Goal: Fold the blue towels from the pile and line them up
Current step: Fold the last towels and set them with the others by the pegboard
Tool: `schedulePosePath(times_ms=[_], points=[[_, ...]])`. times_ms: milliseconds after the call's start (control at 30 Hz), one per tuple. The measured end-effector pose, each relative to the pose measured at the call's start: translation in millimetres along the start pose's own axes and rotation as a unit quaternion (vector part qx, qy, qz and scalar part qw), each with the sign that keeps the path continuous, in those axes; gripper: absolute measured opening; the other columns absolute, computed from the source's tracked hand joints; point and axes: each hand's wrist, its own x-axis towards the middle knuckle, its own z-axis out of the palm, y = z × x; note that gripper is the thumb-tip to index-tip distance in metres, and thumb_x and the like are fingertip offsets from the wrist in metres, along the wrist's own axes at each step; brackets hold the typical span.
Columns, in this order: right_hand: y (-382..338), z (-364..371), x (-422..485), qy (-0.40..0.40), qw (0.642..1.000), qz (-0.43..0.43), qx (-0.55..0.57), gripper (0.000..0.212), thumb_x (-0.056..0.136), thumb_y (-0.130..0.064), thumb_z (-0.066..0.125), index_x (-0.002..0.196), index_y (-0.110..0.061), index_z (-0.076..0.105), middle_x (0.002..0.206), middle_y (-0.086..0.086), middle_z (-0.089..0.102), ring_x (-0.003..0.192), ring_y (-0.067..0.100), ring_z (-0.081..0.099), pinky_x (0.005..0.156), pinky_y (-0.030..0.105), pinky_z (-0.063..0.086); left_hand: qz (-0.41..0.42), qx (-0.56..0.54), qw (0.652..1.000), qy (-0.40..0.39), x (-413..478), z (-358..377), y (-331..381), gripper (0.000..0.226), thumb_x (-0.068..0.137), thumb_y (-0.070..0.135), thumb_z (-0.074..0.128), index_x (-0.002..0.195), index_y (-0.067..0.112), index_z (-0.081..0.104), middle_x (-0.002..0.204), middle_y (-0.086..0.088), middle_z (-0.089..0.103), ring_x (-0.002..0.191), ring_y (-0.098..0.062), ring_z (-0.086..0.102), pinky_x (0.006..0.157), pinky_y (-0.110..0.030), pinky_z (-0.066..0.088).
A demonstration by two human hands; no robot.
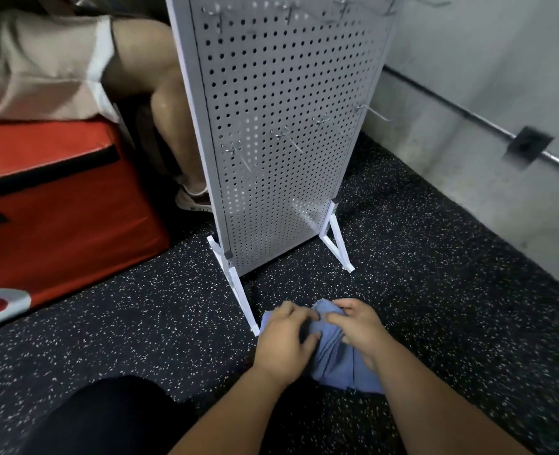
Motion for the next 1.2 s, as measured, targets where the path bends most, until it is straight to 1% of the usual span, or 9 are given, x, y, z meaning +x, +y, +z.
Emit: schedulePosePath(times_ms=[200,267,367,467,700,800,900,1067,1200], points=[[-28,-3,-43,-0.013,0.99,-0.036,0.134,0.027,0.097,-0.017,0.076,0.123,-0.018,0.072,0.114,0.001,0.08,0.11,0.018,0.074,0.103,0.04,0.055,0.009,-0.073,0.997,0.023,-21,-10,30,0.042,0.104,0.052,0.058,0.14,0.031,0.062,0.132,0.011,0.059,0.116,-0.003,0.057,0.106,-0.022,0.045],[-38,-2,-59,-0.02,0.985,-0.054,0.16,0.023,0.101,-0.013,0.07,0.124,-0.013,0.072,0.11,0.005,0.081,0.104,0.015,0.077,0.092,0.032,0.059,-0.005,-0.101,0.994,0.028,-28,-18,37,0.044,0.101,0.049,0.065,0.139,0.028,0.058,0.131,0.013,0.059,0.111,0.008,0.055,0.096,-0.005,0.041],[-43,-1,-78,-0.023,0.986,-0.091,0.139,0.022,0.103,-0.005,0.062,0.12,-0.015,0.073,0.111,0.006,0.081,0.102,0.014,0.078,0.085,0.026,0.061,-0.014,-0.13,0.99,0.046,-32,-28,44,0.04,0.095,0.037,0.076,0.129,0.033,0.055,0.123,0.017,0.058,0.106,0.024,0.051,0.085,0.001,0.037],[-48,2,-94,-0.008,0.988,-0.145,0.055,0.039,0.1,0.0,0.059,0.127,-0.024,0.072,0.116,-0.005,0.08,0.11,0.011,0.075,0.101,0.033,0.057,-0.023,-0.137,0.987,0.081,-37,-39,52,0.038,0.09,0.036,0.08,0.118,0.038,0.055,0.115,0.022,0.063,0.105,0.016,0.057,0.084,-0.003,0.041],[-65,3,-126,0.006,0.967,-0.252,-0.028,0.053,0.089,0.003,0.08,0.134,-0.024,0.067,0.117,-0.012,0.077,0.109,-0.005,0.071,0.09,0.012,0.054,-0.009,-0.189,0.971,0.146,-48,-64,66,0.019,0.093,0.028,0.076,0.106,0.032,0.063,0.094,0.017,0.074,0.085,-0.003,0.07,0.079,-0.025,0.056],[-77,-1,-134,0.031,0.954,-0.295,-0.048,0.051,0.089,-0.005,0.082,0.134,-0.025,0.071,0.12,-0.012,0.078,0.114,0.003,0.072,0.105,0.033,0.057,0.009,-0.2,0.967,0.157,-52,-80,79,0.015,0.095,0.026,0.074,0.105,0.031,0.064,0.094,0.019,0.074,0.086,-0.002,0.07,0.079,-0.023,0.055],[-94,-4,-145,0.066,0.942,-0.325,-0.051,0.044,0.092,-0.006,0.078,0.13,-0.029,0.074,0.111,-0.012,0.08,0.106,0.008,0.076,0.101,0.045,0.059,0.032,-0.196,0.966,0.165,-53,-97,94,0.016,0.094,0.032,0.073,0.107,0.034,0.063,0.097,0.024,0.073,0.09,0.001,0.069,0.086,-0.028,0.055],[-131,-9,-159,0.093,0.925,-0.365,-0.048,0.043,0.094,-0.011,0.077,0.127,-0.038,0.074,0.108,-0.017,0.08,0.103,0.007,0.075,0.097,0.046,0.061,0.063,-0.133,0.974,0.169,-48,-137,126,0.045,0.082,0.071,0.071,0.109,0.038,0.056,0.099,0.019,0.072,0.09,0.001,0.067,0.084,-0.033,0.057],[-167,-22,-174,0.094,0.908,-0.403,-0.06,0.042,0.097,-0.01,0.074,0.131,-0.035,0.073,0.115,-0.021,0.077,0.107,-0.001,0.071,0.098,0.038,0.061,0.094,-0.05,0.978,0.182,-41,-176,155,0.027,0.09,0.05,0.072,0.108,0.04,0.055,0.095,0.019,0.071,0.087,-0.001,0.067,0.08,-0.036,0.059]])
